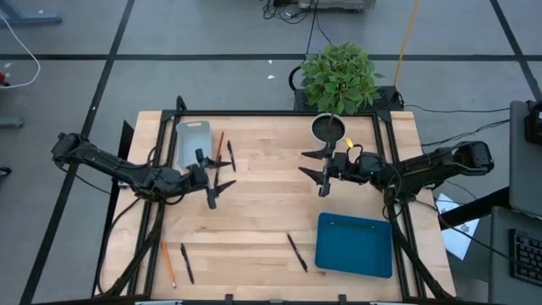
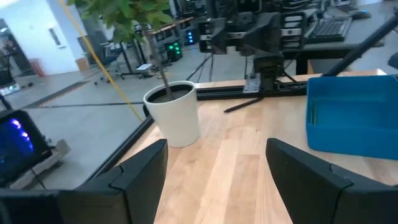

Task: Sort pens & pencils
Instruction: Put the yellow pencil into the blue bin

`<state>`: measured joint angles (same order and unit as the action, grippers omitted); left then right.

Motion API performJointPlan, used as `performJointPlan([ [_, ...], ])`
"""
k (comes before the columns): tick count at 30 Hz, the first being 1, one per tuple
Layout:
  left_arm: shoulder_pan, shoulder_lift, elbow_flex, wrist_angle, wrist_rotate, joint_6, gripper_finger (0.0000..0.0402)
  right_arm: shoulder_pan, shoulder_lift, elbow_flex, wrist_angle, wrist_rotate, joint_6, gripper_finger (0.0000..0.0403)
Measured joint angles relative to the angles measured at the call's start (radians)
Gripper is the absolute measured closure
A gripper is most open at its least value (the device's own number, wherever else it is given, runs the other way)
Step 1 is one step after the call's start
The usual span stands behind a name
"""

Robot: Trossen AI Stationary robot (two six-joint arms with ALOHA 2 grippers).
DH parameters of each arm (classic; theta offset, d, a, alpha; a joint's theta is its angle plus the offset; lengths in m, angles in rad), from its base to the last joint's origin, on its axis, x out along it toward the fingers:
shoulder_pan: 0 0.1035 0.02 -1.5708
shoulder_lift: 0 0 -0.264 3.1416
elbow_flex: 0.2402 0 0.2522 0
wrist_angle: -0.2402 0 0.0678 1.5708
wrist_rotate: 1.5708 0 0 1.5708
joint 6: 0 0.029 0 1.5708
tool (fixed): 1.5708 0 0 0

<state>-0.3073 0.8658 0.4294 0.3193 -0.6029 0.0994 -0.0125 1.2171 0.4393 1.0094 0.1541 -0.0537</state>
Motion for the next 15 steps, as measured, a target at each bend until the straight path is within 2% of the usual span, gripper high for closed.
performJointPlan([
  [6, -0.006, 0.000, 0.000, 0.000, 0.000, -0.025, 0.0126, 0.017, 0.000, 0.000, -0.021, 0.000, -0.008, 0.0188],
  [15, -0.009, 0.000, 0.000, -0.001, 0.000, -0.023, 0.0126, 0.028, 0.000, 0.000, -0.057, 0.001, -0.200, 0.0188],
])
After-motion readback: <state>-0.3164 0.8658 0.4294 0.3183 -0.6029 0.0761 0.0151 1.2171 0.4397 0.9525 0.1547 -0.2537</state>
